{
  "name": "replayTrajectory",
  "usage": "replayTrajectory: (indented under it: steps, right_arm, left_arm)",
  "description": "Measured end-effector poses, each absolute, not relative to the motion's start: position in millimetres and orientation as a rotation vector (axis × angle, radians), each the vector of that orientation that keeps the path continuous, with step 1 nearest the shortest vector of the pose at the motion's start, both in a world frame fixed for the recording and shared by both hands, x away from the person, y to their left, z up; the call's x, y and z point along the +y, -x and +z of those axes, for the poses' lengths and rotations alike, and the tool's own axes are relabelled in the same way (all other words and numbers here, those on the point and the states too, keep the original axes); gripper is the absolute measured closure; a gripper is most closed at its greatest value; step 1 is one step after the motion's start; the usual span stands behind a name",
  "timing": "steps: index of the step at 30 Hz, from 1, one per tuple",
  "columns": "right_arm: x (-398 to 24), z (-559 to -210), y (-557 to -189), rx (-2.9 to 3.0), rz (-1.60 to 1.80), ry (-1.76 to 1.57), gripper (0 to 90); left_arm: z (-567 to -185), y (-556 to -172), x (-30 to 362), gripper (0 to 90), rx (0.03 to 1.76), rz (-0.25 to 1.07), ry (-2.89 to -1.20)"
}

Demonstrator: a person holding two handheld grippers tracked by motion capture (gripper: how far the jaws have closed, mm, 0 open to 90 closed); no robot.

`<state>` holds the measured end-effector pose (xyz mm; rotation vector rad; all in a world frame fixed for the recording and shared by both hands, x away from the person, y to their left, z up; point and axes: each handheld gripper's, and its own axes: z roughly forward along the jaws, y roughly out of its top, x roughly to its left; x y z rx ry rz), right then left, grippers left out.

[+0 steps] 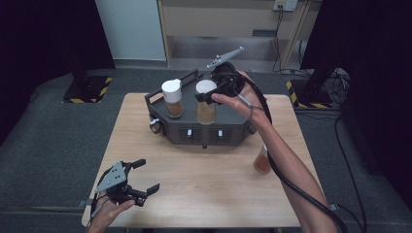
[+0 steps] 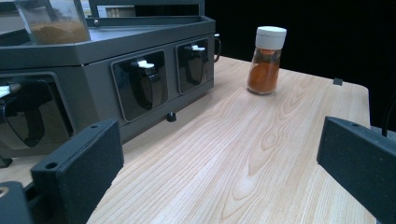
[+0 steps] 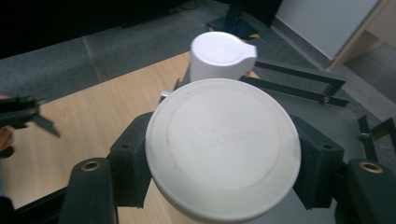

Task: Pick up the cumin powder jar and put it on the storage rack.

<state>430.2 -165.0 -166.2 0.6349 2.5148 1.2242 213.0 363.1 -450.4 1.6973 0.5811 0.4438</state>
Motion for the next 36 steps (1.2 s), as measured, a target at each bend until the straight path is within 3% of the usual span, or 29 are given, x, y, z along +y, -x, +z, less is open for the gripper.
replayTrajectory:
  steps: [36]
  right_arm:
    - [-130,-204,-484,2.464,1.102,-0.835,34.0]
  left_arm:
    - [-455,-216,368,0.0,0.597,0.432,-1.672]
